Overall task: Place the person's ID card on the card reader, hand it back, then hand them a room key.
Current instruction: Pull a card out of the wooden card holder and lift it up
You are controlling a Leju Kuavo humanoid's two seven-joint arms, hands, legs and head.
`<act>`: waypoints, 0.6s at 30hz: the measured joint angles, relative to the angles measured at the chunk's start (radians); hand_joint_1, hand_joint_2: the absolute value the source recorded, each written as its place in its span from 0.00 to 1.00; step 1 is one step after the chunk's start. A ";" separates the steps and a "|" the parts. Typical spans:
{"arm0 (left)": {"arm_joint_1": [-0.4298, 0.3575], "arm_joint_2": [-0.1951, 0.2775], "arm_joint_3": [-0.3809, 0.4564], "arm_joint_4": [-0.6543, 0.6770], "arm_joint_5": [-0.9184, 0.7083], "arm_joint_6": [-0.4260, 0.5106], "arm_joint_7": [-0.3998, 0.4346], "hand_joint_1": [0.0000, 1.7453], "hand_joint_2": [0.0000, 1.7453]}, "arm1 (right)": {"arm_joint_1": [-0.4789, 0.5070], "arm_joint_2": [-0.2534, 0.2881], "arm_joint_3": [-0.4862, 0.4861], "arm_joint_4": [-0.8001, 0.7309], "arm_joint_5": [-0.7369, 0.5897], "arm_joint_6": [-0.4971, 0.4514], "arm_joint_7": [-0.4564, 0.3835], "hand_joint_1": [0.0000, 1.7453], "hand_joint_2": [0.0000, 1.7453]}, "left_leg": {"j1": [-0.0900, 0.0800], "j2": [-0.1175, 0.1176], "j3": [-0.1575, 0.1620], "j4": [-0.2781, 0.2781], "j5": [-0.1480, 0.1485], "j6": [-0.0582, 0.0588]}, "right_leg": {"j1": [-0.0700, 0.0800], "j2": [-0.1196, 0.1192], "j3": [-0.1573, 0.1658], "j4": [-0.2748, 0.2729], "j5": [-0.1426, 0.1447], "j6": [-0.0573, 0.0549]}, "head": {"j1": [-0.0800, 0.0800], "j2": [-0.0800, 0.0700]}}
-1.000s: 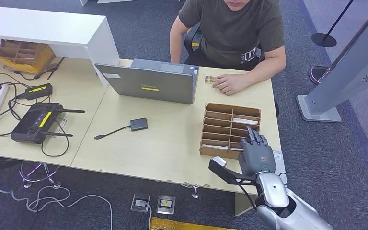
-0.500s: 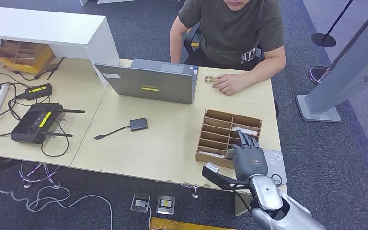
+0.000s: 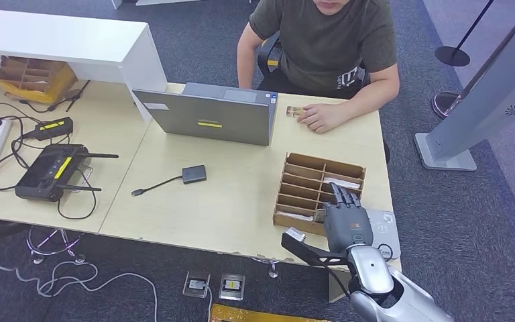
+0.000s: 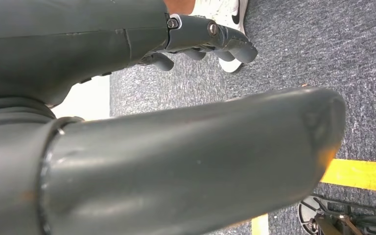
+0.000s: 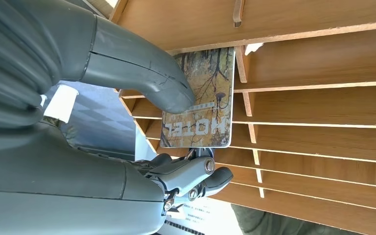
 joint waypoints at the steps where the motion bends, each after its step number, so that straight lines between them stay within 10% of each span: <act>1: 0.000 0.000 0.000 0.000 0.000 0.000 0.000 0.00 0.00 | 0.000 0.000 0.000 0.000 0.000 0.000 0.000 1.00 1.00 | 0.000 0.000 0.000 0.000 0.000 0.000 | 0.000 0.000 0.000 0.000 0.000 0.000 | 0.000 0.000; 18: 0.001 0.000 0.000 0.000 -0.016 0.004 -0.005 0.00 0.00 | -0.074 -0.014 -0.023 -0.063 0.084 -0.013 0.056 1.00 1.00 | 0.000 0.000 0.000 0.000 0.001 -0.001 | 0.000 0.001 0.000 0.000 0.001 0.000 | 0.000 0.000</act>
